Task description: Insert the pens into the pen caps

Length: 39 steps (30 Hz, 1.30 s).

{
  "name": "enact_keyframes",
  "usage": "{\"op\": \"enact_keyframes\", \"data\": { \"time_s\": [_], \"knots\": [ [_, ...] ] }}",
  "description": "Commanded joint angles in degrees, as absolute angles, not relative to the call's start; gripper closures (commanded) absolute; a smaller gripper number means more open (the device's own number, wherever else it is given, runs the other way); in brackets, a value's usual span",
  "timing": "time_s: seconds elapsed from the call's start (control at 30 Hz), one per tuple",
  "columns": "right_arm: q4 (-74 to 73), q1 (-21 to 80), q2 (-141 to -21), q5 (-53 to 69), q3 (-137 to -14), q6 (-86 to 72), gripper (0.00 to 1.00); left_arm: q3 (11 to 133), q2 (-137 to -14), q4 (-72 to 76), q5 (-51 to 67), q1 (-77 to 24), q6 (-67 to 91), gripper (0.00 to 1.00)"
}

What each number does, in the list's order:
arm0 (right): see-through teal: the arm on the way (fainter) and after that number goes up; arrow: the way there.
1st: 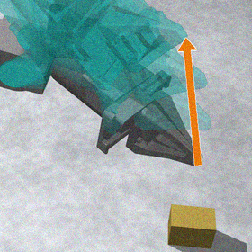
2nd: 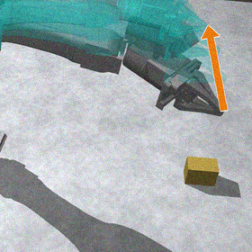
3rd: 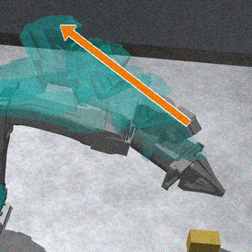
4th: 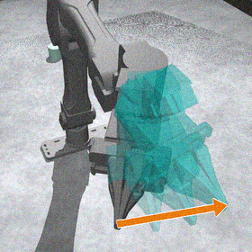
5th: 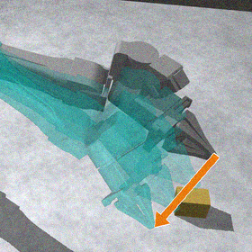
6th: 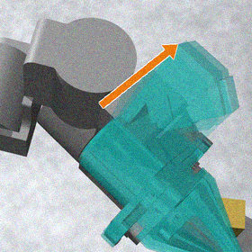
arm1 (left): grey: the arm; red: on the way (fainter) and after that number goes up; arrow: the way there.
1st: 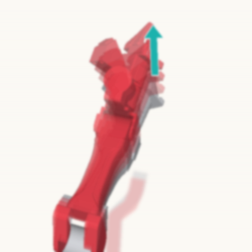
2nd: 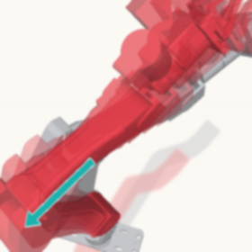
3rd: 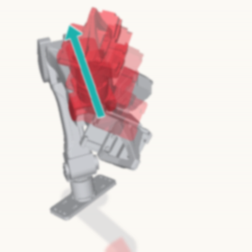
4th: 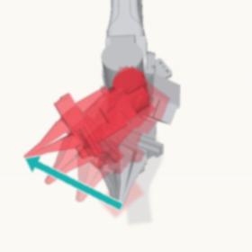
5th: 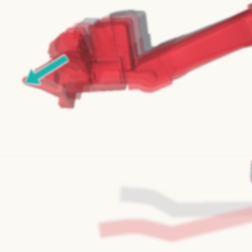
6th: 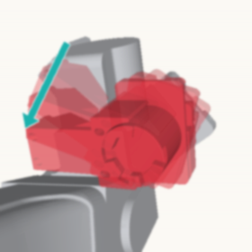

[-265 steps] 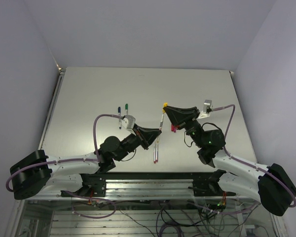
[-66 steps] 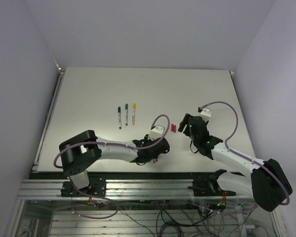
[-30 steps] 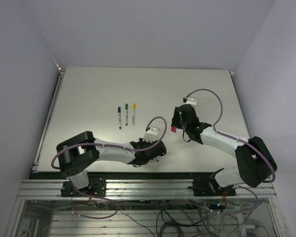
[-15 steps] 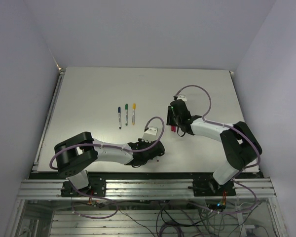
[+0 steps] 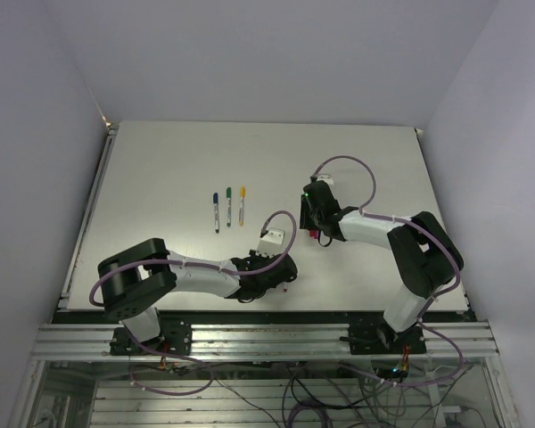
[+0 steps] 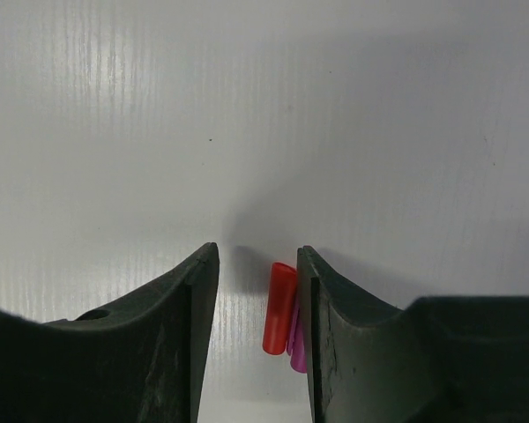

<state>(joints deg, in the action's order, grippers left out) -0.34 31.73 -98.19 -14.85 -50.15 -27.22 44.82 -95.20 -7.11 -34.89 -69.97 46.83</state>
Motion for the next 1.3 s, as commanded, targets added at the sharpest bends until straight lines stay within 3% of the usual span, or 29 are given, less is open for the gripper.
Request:
{"op": "enact_keyframes", "data": {
  "time_s": [0.0, 1.27],
  "knots": [
    [-0.65, 31.73, -98.99, -15.92, -50.88, -27.34, 0.6, 41.26, -99.84, -12.05, -26.63, -70.16, 48.44, 0.93],
    [-4.13, 36.66, -96.69, -19.2, -44.53, -29.88, 0.59, 43.23, -100.9, -12.65, -26.72, -70.18, 47.58, 0.93]
  ]
}}
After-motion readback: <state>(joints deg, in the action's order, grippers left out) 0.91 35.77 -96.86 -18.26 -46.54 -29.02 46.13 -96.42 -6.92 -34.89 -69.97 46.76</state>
